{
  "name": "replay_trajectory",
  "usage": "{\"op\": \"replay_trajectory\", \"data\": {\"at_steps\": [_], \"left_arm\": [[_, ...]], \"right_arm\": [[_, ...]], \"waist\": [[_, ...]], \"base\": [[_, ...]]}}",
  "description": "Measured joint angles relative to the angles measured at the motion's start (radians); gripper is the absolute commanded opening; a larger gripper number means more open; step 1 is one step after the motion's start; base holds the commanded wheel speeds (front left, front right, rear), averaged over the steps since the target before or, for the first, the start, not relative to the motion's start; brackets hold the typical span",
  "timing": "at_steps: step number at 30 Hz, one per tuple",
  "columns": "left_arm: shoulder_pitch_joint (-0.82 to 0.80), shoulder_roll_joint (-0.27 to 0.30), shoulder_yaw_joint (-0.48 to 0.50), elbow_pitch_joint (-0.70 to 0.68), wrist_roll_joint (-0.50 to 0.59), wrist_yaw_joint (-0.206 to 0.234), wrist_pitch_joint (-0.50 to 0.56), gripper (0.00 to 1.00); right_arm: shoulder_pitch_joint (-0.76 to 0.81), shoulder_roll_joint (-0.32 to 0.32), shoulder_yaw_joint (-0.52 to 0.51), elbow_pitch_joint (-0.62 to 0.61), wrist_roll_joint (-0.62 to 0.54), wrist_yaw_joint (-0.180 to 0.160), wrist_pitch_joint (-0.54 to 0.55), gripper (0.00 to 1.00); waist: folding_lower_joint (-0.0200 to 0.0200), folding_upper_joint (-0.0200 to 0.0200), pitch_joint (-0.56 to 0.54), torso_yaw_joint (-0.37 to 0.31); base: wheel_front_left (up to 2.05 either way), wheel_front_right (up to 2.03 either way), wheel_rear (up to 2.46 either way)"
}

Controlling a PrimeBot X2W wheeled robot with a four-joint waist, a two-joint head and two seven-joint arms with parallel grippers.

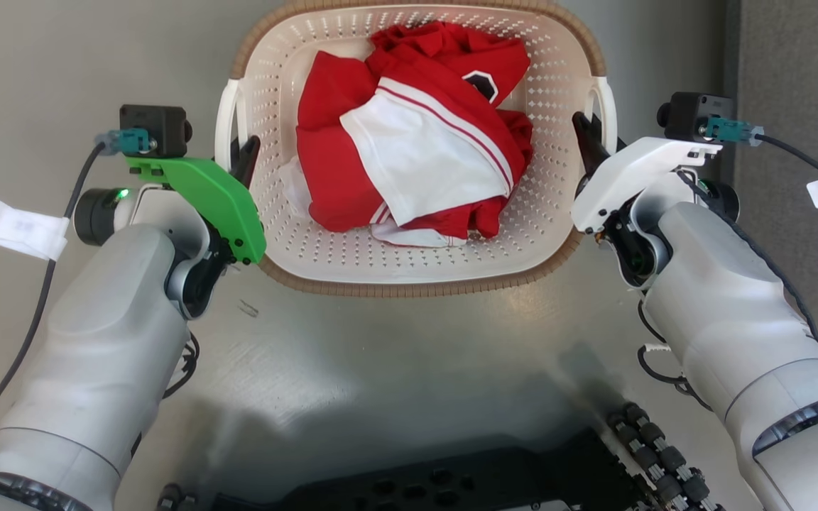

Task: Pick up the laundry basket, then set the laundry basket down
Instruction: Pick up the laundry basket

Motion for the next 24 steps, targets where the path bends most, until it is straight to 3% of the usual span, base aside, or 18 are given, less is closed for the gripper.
{"op": "replay_trajectory", "data": {"at_steps": [13, 24], "left_arm": [[0.047, -0.017, -0.033, 0.065, -0.068, 0.000, -0.011, 0.00], [0.084, -0.045, -0.065, 0.101, -0.129, 0.000, 0.048, 0.00]], "right_arm": [[0.015, 0.002, 0.073, 0.044, 0.000, 0.026, 0.002, 0.00], [0.031, -0.006, 0.125, 0.079, 0.000, 0.036, 0.066, 0.00]], "waist": [[0.0000, 0.0000, -0.129, -0.003], [0.0000, 0.0000, -0.279, -0.004]], "base": [[0.00, 0.00, 0.00], [0.00, 0.00, 0.00]]}}
